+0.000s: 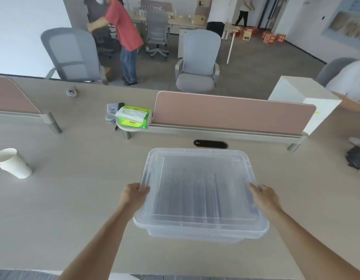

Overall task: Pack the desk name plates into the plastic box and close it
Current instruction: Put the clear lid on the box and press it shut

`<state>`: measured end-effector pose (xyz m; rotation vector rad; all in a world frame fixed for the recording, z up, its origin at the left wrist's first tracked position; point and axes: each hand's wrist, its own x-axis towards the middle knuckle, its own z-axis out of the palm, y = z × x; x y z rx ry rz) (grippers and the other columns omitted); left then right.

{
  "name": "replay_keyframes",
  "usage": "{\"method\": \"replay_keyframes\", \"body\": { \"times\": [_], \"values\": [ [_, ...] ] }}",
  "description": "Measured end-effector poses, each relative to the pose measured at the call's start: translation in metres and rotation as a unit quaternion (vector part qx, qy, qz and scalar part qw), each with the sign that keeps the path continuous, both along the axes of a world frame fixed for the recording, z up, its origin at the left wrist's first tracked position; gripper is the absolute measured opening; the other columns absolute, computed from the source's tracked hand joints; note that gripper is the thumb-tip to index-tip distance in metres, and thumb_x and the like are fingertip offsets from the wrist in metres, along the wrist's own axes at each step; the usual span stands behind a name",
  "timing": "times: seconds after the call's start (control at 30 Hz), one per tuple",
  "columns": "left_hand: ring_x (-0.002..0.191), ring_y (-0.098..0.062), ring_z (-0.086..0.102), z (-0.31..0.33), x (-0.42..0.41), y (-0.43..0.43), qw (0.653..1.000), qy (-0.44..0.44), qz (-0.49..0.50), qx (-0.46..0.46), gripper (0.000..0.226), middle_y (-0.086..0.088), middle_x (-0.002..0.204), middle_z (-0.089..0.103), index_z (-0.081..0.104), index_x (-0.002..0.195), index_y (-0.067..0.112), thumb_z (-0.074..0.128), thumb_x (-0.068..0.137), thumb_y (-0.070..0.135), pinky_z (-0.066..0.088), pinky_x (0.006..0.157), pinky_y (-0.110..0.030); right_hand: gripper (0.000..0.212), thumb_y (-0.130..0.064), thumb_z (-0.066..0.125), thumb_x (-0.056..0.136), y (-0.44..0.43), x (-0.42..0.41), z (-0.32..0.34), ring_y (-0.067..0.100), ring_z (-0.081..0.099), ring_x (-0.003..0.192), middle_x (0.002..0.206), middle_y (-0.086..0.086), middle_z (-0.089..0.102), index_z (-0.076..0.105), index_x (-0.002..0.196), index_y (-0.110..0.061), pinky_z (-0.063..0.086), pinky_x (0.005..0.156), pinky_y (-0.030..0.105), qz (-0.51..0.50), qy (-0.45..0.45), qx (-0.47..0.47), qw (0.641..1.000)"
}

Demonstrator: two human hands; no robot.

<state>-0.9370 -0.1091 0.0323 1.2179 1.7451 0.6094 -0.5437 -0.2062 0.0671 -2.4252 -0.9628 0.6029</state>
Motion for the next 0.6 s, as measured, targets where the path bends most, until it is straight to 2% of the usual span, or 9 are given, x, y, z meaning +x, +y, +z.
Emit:
{"method": "replay_keyframes", "body": {
  "times": [0.1,0.23,0.4,0.6],
  "values": [
    [0.053,-0.018,0.04,-0.002,0.001,0.005,1.0,0.023,-0.01,0.002,0.024,0.0,0.057,0.044,0.064,0.065,0.007,0.062,0.07,0.03,0.031,0.053,-0.026,0.048,-0.046,0.051,0.095,-0.001,0.004,-0.005,0.023,0.053,0.061,0.064,0.006,0.056,0.053,0.063,-0.01,0.036,0.058,0.034,-0.009,-0.005,0.002,1.0],
    [0.053,-0.019,0.035,-0.005,0.011,0.009,0.999,0.038,-0.023,0.01,0.022,0.0,0.055,0.039,0.053,0.059,0.017,0.064,0.079,0.021,0.025,0.051,-0.026,0.048,-0.047,0.051,0.094,0.002,0.016,-0.011,0.022,0.055,0.062,0.068,0.008,0.059,0.054,0.066,-0.008,0.036,0.056,0.033,-0.016,0.003,0.005,1.0],
    [0.053,-0.019,0.036,-0.007,0.05,0.011,0.999,0.032,-0.007,0.011,0.019,0.0,0.056,0.041,0.062,0.063,0.009,0.063,0.077,0.022,0.026,0.053,-0.027,0.048,-0.046,0.051,0.093,0.008,0.053,-0.008,0.019,0.054,0.059,0.066,0.007,0.058,0.052,0.065,-0.007,0.033,0.05,0.028,-0.02,0.009,0.012,1.0],
    [0.054,-0.017,0.037,-0.007,0.131,0.009,0.999,0.046,-0.001,0.02,0.009,0.001,0.058,0.042,0.057,0.063,0.023,0.058,0.067,0.031,0.029,0.055,-0.027,0.05,-0.05,0.051,0.091,0.017,0.134,-0.007,0.028,0.061,0.07,0.074,0.01,0.065,0.061,0.073,-0.004,0.039,0.059,0.033,-0.011,0.031,0.025,0.999]
  ]
}}
